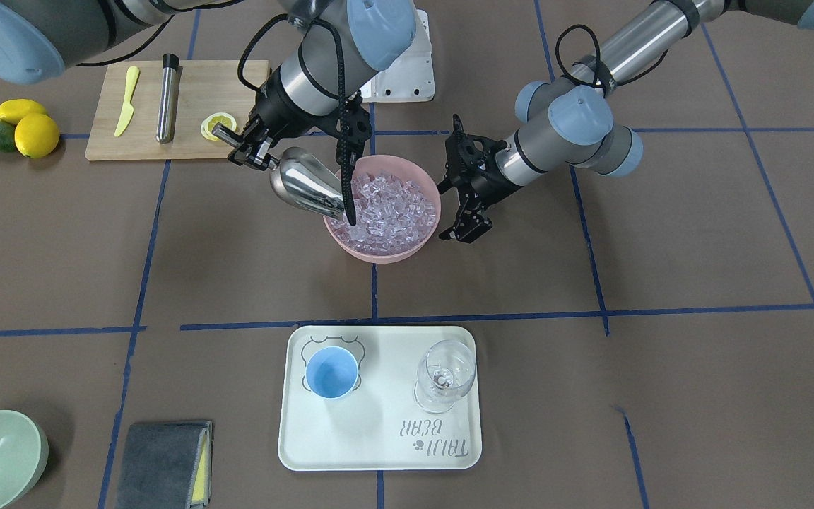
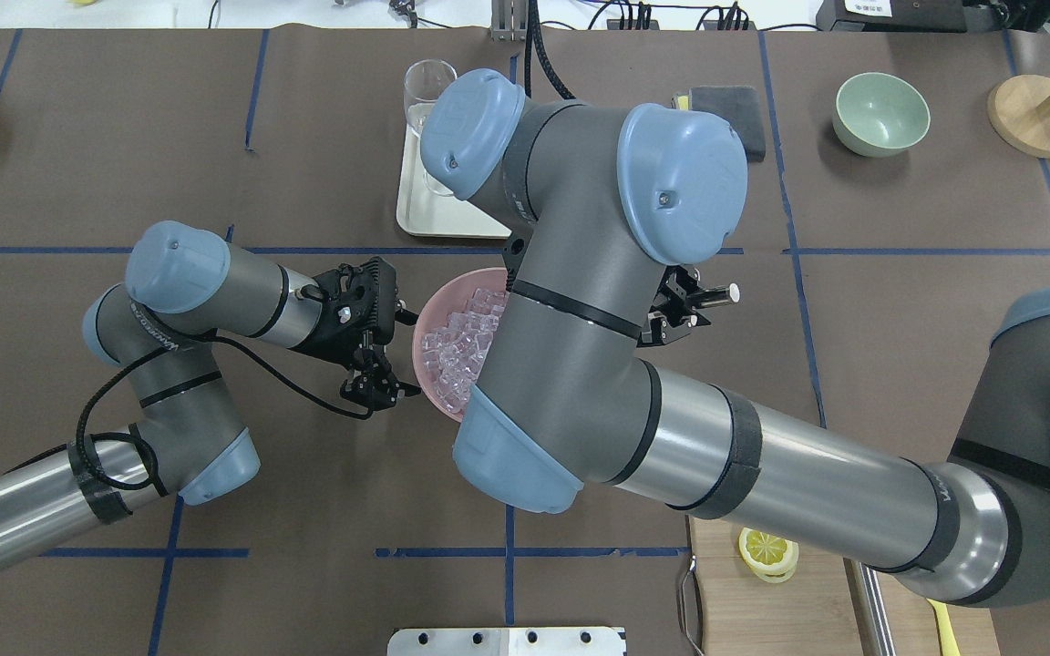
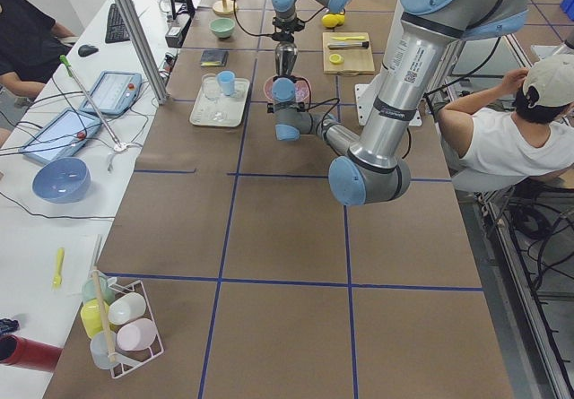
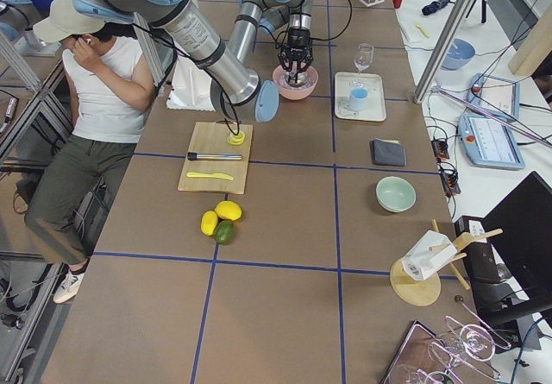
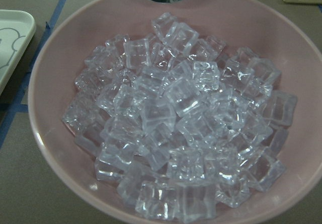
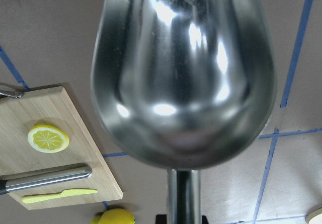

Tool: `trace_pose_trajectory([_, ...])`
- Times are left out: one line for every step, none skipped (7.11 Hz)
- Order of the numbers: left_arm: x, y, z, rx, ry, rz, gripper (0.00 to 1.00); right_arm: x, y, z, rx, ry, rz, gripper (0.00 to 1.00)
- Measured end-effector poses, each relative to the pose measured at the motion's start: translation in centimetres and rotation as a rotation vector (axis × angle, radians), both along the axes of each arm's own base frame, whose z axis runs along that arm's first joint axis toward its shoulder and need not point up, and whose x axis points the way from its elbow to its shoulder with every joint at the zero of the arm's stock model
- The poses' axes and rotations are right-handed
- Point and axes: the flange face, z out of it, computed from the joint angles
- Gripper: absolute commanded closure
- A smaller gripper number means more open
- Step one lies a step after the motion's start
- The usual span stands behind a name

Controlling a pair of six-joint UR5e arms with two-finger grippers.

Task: Put ice in cup with scoop
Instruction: 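Swing the scoop over the pink bowl with the right gripper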

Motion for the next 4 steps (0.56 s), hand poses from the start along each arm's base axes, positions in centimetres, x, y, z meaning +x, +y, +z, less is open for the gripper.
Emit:
trace_pose_trajectory([0.02,-0.01,-0.17,-0.002,0.002,0.0,0.0,-0.64,0.41,0.27,0.006,0.021,-0.013,1.0])
trace_pose_trajectory([0.07,-0.03,-0.4,-0.002,0.005,0.0,0.0,-1.02,0.61,0.46,0.01,0.035,-0.021,1.0])
trace_pose_trajectory([0.1,-0.05,-0.58,-0.001,0.008,-0.001,0.0,-1.28,0.83,0.62,0.012,0.046,-0.028,1.0])
trace_pose_trajectory([0.11,-0.06,-0.64,-0.001,0.008,-0.001,0.0,-1.32,1.06,0.75,0.013,0.065,-0.04,1.0])
